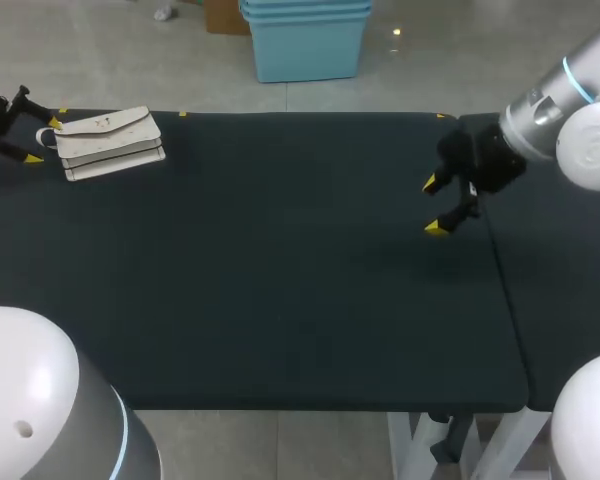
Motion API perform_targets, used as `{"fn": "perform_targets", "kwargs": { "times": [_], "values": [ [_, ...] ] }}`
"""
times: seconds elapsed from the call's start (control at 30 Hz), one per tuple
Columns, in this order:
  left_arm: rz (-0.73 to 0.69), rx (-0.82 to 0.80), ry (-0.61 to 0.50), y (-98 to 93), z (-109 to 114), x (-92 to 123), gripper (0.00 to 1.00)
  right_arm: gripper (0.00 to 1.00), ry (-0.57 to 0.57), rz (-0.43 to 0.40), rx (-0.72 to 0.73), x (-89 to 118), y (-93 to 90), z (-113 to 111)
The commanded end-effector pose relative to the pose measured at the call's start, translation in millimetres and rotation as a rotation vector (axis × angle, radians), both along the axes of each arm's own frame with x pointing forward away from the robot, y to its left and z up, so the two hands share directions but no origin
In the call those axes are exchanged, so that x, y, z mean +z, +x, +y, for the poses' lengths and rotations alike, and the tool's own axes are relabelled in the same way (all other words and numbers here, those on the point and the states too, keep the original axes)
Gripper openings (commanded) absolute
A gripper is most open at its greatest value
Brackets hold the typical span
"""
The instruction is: Pick up the bag, open it, inspect its contents, close it, and place it on the opposite side
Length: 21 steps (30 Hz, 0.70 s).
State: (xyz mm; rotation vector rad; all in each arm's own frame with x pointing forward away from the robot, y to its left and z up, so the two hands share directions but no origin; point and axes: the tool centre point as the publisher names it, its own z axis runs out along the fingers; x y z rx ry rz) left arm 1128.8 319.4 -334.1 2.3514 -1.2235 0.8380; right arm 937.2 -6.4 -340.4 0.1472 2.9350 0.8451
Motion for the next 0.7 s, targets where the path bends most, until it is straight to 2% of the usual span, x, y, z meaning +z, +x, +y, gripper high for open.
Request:
{"fn": "perform_targets", "kwargs": {
  "times": [0.03, 0.07, 0.2, 0.37, 0.4, 0.5, 0.53, 0.7],
  "values": [
    [0.022, -0.023, -0.035, 17.1, 3, -12, 0.56, 1.00, 0.002, -0.001, 0.001, -1, 0.2, 0],
    [0.023, -0.022, -0.046, 19.6, 3, -14, 0.50, 1.00, 0.002, -0.001, 0.001, -1, 0.2, 0],
    [0.024, -0.023, -0.061, 25.3, 0, -18, 0.40, 1.00, 0.002, -0.001, 0.001, -1, 0.2, 0],
    [0.035, -0.039, -0.066, 30.2, -8, -24, 0.40, 1.00, 0.002, -0.001, 0.001, -1, 0.2, 0],
    [0.035, -0.041, -0.067, 30.3, -9, -24, 0.35, 1.00, 0.002, -0.001, 0.001, -1, 0.2, 0],
    [0.034, -0.049, -0.070, 29.7, -13, -25, 0.11, 1.00, 0.002, -0.001, 0.001, -1, 0.2, 0],
    [0.033, -0.052, -0.070, 28.6, -14, -25, 0.00, 1.00, 0.002, -0.001, 0.001, -1, 0.2, 0],
    [0.034, -0.080, -0.082, 19.9, -16, -23, 0.00, 1.00, 0.002, -0.001, 0.001, -1, 0.2, 0]
  ]
}}
